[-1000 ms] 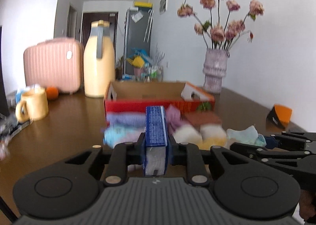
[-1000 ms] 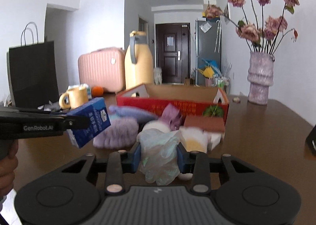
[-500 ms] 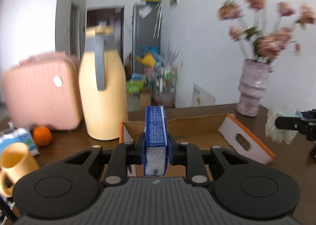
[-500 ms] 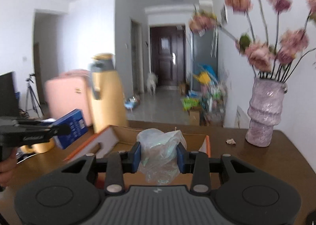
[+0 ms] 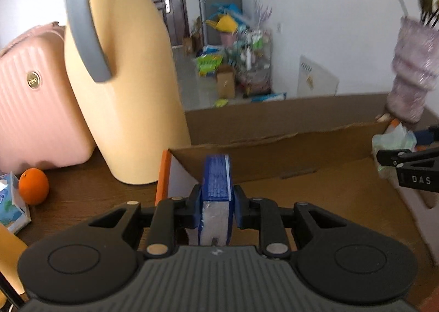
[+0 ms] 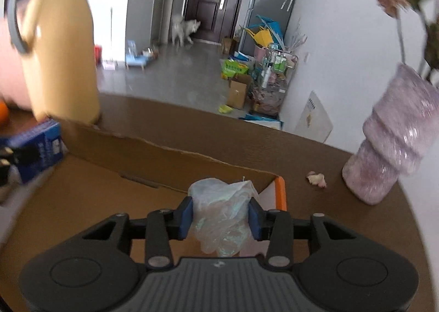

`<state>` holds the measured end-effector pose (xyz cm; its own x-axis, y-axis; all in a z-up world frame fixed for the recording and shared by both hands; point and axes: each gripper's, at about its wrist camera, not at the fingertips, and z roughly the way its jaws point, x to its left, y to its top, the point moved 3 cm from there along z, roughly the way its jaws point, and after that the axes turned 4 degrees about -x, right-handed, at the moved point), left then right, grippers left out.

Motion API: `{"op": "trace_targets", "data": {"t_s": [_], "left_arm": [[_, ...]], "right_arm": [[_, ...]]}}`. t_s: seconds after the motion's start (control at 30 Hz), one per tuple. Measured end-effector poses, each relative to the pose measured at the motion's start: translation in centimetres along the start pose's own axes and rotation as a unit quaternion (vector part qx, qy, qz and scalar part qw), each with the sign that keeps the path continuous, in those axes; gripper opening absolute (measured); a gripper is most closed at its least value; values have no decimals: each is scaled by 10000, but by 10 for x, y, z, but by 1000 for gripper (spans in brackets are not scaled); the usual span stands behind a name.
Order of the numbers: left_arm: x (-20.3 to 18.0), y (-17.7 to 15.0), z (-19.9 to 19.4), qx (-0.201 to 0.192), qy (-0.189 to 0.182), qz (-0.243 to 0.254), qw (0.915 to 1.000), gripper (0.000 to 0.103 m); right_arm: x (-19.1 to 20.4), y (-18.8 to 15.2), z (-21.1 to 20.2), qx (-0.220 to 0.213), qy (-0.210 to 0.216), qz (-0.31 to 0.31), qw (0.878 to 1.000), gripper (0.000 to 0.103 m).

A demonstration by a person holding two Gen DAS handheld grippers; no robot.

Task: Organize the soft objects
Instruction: 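Carry both items into the cardboard box and open both tools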

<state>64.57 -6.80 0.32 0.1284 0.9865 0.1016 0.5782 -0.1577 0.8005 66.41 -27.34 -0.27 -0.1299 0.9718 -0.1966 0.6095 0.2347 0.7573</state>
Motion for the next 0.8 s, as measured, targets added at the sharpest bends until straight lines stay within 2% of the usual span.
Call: {"op": "trace_targets", "data": {"t_s": [0.03, 0.07, 0.13, 0.2, 0.27, 0.33, 0.4, 0.5, 0.6, 0.7, 0.8], "left_arm": [[0, -2, 5, 53, 61, 31, 10000, 46], [-1, -4, 8, 55, 88, 46, 9999, 51], [-1, -7, 8, 10, 114, 98, 9999, 51], [-1, -6, 3, -36, 47, 80, 10000, 56], [3, -3, -5, -114, 13, 71, 9999, 62], [6, 2, -15, -208, 31, 40, 9998, 63], [10, 7, -28, -279, 1, 21, 9996, 64], [13, 12, -57, -528, -43, 29, 9986, 72], [16, 13, -91, -825, 0, 80, 9966, 73], [21, 6, -133, -1085, -52, 5, 9941, 79], [21, -13, -186, -1565, -59, 34, 9877, 87]], "right_arm": [[5, 0, 7, 54, -99, -122, 9999, 51], [11, 0, 13, 117, -203, -248, 9994, 57], [15, 2, 23, 132, -376, -419, 9983, 61], [17, 1, 18, 39, -464, -439, 9980, 65], [11, 4, 9, -70, -381, -331, 9987, 69], [4, 6, -5, -164, -299, -187, 9992, 69], [-4, 10, -24, -308, -231, -80, 9992, 74], [-15, 9, -62, -605, -150, 47, 9980, 85], [-24, 0, -99, -766, -39, 150, 9969, 85], [-33, -13, -138, -981, -11, 248, 9949, 86], [-39, -31, -182, -1256, 42, 340, 9915, 88]]}}
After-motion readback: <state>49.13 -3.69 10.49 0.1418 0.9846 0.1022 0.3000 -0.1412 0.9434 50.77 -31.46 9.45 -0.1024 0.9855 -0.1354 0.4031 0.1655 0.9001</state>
